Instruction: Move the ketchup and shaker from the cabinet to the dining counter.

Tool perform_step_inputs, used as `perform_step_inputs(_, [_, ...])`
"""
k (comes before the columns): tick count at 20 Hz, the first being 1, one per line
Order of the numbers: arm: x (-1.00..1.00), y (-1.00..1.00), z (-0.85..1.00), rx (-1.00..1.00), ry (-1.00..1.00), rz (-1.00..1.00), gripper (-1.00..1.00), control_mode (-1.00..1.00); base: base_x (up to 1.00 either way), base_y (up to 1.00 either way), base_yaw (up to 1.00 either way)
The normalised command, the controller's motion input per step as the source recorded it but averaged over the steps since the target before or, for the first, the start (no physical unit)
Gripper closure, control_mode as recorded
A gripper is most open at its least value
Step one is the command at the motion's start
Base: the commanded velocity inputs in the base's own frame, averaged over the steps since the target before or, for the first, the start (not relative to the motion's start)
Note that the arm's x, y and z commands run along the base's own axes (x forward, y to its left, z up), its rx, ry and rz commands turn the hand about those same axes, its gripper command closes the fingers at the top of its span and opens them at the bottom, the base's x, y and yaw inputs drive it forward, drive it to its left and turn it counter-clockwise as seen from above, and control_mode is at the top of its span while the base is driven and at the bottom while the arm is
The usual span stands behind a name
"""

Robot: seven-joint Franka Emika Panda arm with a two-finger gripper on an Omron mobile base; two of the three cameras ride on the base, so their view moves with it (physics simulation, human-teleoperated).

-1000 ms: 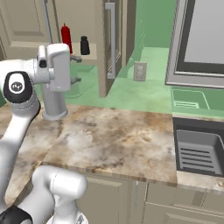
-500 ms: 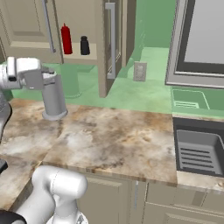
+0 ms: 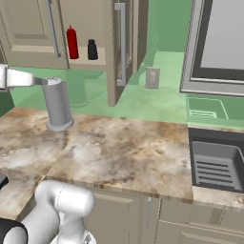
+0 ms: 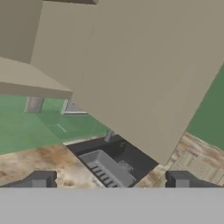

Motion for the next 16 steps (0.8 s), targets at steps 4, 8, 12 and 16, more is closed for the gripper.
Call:
perform_step_inputs(4, [0.0,0.03,0.0,0.0,0.0,0.0,-1.0,-1.0,0.0,0.0,0.0])
perform_step_inputs(8, [0.08,0.0,-0.01,0.0,-0.01,0.02,-1.0,-1.0,0.0,0.0,0.0])
perform_step_inputs(12, [0.0,0.1,0.0,0.0,-0.16,0.02,-1.0,-1.0,0.0,0.0,0.0])
perform_step_inputs(16, [0.0,0.03,0.02,0.0,-0.18,0.04,-1.0,-1.0,0.0,0.0,0.0])
